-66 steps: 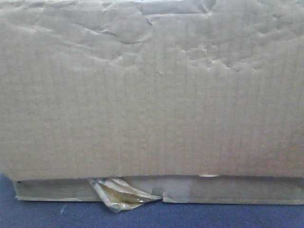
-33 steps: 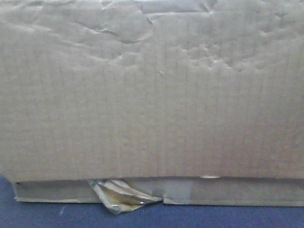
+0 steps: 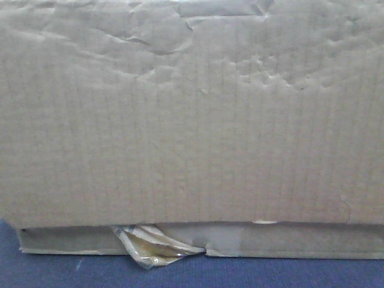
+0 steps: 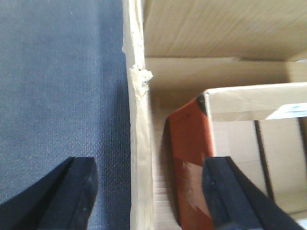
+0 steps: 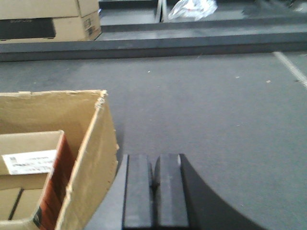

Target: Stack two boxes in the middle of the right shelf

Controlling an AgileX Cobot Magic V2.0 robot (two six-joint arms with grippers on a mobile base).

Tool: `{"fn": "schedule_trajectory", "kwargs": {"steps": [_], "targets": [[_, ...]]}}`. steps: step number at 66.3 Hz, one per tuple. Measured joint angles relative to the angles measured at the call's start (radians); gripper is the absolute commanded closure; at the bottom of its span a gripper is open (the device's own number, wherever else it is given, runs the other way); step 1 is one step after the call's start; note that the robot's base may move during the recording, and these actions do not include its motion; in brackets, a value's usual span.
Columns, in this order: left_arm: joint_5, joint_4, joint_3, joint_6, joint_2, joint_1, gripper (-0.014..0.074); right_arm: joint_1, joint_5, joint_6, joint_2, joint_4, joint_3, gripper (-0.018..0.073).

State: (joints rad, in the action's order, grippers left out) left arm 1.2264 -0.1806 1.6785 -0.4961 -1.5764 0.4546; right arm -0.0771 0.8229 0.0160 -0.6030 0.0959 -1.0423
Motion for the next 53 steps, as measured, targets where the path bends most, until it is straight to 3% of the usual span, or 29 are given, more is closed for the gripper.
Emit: {"fn": "schedule_trajectory", "kwargs": {"steps": [8, 24, 39, 53], "targets": [[0.000, -0.004, 0.000, 0.000, -0.020, 0.000, 0.0225, 0.000, 0.107, -0.008, -0.114, 0.015, -0.121, 0.0711], [0.000, -0.004, -0.001, 0.002, -0.032, 0.000, 0.0225, 0.036, 0.349, 0.091, -0.434, 0.003, -0.445, 0.0708], [0.000, -0.021, -0.002, 0.002, -0.033, 0.000, 0.0225, 0.255, 0.395, 0.280, -0.664, -0.230, -0.570, 0.0708], [0.000, -0.030, -0.002, 0.002, -0.033, 0.000, 0.0225, 0.404, 0.402, 0.338, -0.788, -0.261, -0.575, 0.0711]]}}
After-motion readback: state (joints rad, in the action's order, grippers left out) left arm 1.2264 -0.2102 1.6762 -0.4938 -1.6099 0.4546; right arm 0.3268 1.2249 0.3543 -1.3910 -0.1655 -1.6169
